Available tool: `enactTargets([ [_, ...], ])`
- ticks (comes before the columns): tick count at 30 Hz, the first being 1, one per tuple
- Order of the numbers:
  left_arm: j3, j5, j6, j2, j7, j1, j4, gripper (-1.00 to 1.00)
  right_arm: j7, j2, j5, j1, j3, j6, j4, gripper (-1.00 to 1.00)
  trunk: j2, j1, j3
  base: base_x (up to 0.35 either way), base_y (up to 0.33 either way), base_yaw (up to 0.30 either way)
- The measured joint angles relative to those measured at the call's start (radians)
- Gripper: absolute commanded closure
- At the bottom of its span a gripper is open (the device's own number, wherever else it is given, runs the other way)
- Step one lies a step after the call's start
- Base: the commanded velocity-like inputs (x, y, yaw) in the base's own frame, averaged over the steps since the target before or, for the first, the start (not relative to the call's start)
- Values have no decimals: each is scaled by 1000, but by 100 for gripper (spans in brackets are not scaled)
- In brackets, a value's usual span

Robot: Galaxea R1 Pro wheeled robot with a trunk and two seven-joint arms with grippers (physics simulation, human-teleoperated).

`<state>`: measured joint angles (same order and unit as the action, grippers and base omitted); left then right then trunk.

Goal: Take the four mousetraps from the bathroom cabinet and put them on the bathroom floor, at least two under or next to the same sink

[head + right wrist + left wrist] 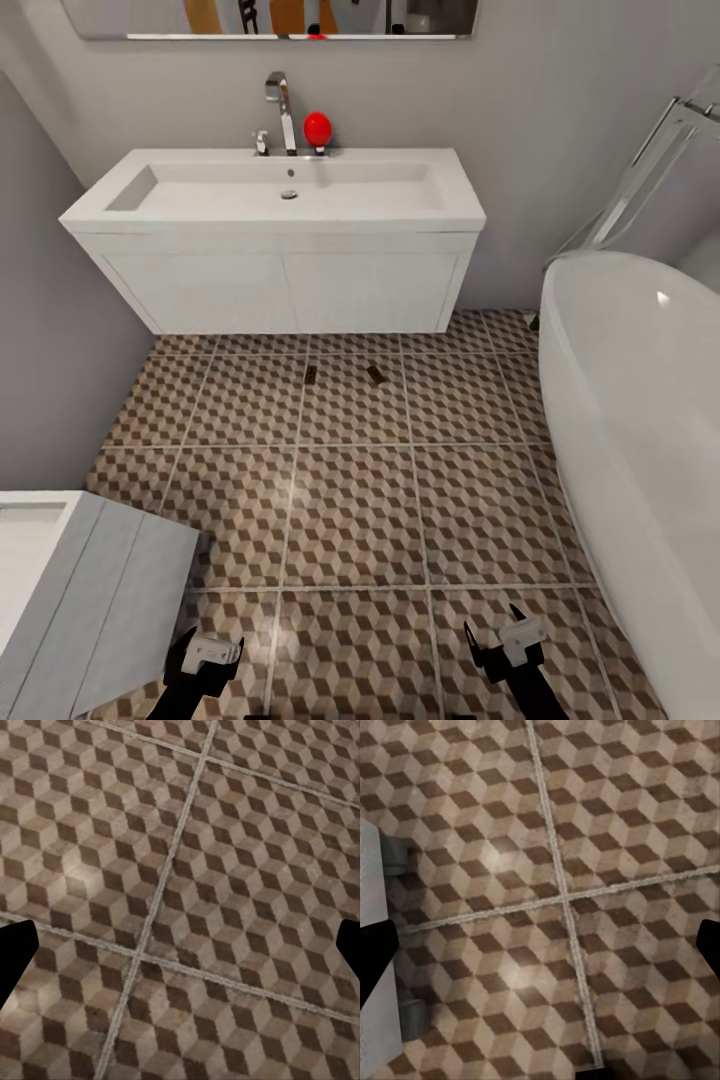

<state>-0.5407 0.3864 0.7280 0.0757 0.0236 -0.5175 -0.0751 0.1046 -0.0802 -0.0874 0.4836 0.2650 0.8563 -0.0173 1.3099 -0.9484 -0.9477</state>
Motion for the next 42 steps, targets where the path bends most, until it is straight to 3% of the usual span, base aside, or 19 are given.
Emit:
enactTargets([
  [42,0,0,-1,-5,0,0,0,-100,-1,11,0,0,0,0,0,-100,-294,161,137,0,0,0],
])
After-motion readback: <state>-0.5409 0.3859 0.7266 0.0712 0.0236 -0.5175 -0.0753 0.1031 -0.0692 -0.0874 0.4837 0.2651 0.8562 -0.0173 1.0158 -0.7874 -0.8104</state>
